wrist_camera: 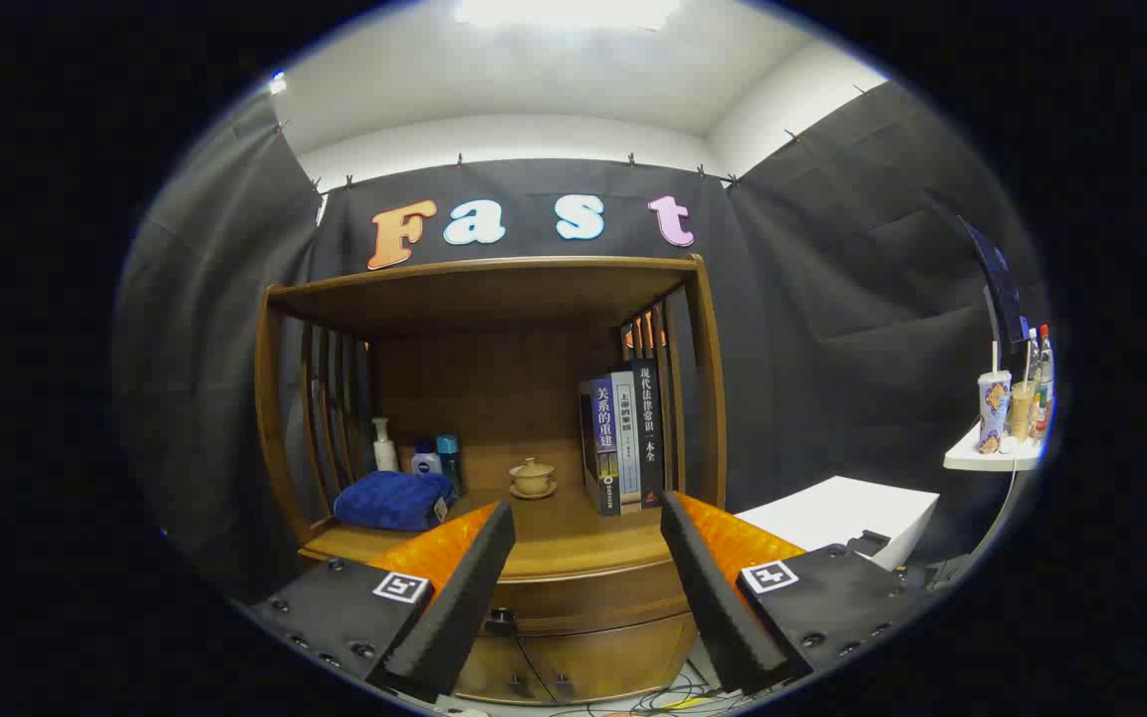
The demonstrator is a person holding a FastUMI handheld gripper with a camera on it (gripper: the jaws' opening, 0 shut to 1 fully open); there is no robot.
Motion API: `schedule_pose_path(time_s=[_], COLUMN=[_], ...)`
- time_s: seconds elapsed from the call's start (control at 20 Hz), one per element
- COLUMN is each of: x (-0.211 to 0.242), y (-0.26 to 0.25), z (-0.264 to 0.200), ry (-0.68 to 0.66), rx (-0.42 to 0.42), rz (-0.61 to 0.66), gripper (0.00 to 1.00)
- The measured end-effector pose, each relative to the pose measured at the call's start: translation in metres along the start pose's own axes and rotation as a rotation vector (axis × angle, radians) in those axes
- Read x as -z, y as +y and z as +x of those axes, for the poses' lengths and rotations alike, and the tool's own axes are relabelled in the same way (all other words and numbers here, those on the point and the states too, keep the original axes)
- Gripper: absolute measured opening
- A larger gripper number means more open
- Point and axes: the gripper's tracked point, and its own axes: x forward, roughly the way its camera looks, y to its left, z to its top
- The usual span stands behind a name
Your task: Pull open the drawer, take out the items inside it, and place them on the countertop above the cabinet.
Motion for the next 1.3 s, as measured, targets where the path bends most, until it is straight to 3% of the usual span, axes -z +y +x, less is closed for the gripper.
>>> schedule_pose_path(time_s=[1.0, 1.3], x=[0.022, 0.061], y=[0.032, 0.051], z=[0.008, 0.02], ry=[0.039, 0.036], rx=[-0.037, -0.071], rz=[0.01, 0.015], gripper=[0.98, 0.98])
